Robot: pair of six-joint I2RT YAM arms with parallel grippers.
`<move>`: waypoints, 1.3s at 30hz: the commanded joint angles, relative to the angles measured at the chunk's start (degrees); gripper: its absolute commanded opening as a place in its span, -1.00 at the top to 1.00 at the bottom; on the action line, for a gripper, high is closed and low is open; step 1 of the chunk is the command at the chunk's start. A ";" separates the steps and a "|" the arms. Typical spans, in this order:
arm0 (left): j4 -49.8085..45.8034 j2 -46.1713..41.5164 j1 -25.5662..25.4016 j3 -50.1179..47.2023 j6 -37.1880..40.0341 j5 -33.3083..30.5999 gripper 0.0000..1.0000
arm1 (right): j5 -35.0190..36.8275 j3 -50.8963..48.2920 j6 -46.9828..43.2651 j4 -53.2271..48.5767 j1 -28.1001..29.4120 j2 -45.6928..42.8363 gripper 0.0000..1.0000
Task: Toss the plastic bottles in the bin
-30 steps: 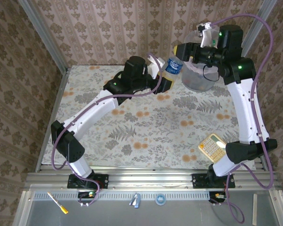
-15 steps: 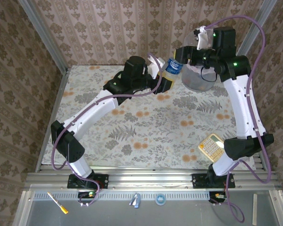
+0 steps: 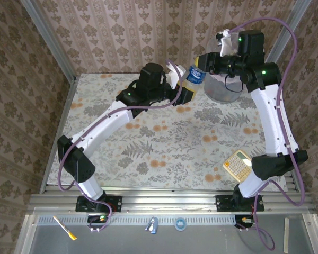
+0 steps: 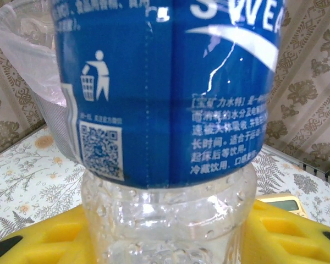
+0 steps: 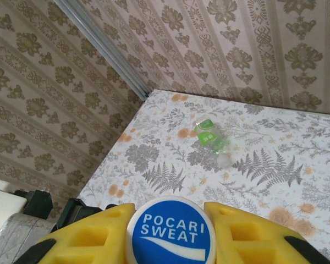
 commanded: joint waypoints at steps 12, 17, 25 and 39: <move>4.32 -1.76 0.85 -2.25 -0.28 -0.62 -1.00 | 5.54 3.32 -0.95 3.38 -0.33 -1.40 0.86; 14.41 -4.68 5.74 -10.98 -9.36 1.57 -1.00 | 13.50 1.54 -4.24 10.15 -0.73 -5.99 0.89; 15.17 -6.62 8.36 -16.86 -11.11 -1.59 -1.00 | 27.59 -12.47 -11.57 39.64 -0.99 -18.04 0.90; 17.75 -6.80 10.84 -22.87 -15.55 -7.12 -1.00 | 34.89 -26.75 -24.98 72.25 -1.00 -27.48 0.91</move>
